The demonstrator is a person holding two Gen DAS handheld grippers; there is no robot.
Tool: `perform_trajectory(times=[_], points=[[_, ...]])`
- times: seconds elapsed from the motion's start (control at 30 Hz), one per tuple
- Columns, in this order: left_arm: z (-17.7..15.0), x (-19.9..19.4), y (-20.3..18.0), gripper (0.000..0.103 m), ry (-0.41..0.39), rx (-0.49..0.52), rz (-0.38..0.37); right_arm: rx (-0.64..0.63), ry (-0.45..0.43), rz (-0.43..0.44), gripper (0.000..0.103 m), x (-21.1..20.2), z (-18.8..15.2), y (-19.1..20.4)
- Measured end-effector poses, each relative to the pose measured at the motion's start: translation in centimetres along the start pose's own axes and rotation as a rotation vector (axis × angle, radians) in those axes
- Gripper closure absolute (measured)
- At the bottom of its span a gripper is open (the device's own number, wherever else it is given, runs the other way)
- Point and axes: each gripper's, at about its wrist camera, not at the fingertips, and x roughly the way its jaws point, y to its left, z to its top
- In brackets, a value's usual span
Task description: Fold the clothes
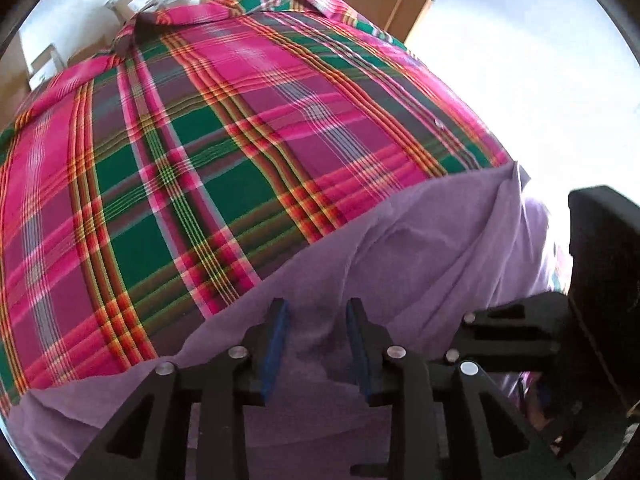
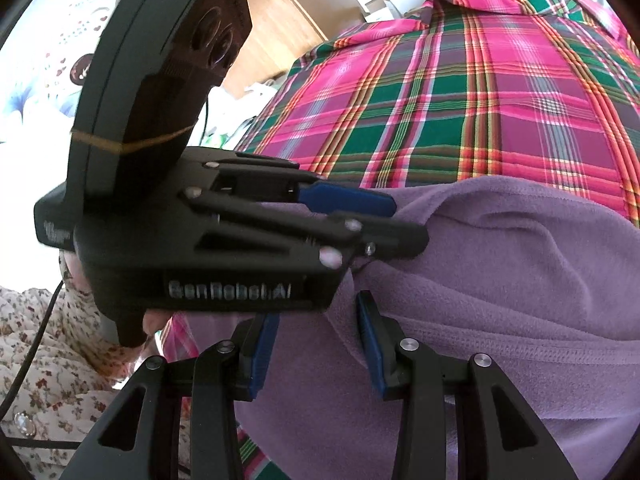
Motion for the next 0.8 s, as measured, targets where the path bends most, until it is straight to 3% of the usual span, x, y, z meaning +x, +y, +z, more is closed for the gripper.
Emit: perform_trajectory(times=[0.07, 0.37, 0.53, 0.67, 0.73, 0.8], points=[[0.2, -0.5, 0.4, 0.097, -0.025, -0.015, -0.014, 0.002, -0.001, 0.001, 0.061, 0.1, 0.0, 0.0], [1.1, -2.7, 2.2, 0.102, -0.135, -0.081, -0.076, 0.008, -0.007, 0.002, 0.061, 0.1, 0.2, -0.2], [1.5, -3.3, 2.8, 0.102, -0.174, -0.119, -0.105, 0.029, -0.011, 0.009, 0.061, 0.1, 0.4, -0.7], [1.9, -2.4, 2.9, 0.101, -0.135, -0.157, -0.133, 0.047, -0.012, 0.012, 0.061, 0.2, 0.6, -1.0], [1.8, -1.7, 2.6, 0.097, -0.080, -0.146, -0.111, 0.044, -0.013, 0.011, 0.061, 0.2, 0.6, -0.9], [1.5, -1.2, 2.1, 0.084, -0.057, -0.121, -0.075, 0.049, -0.016, 0.015, 0.061, 0.2, 0.5, -1.1]])
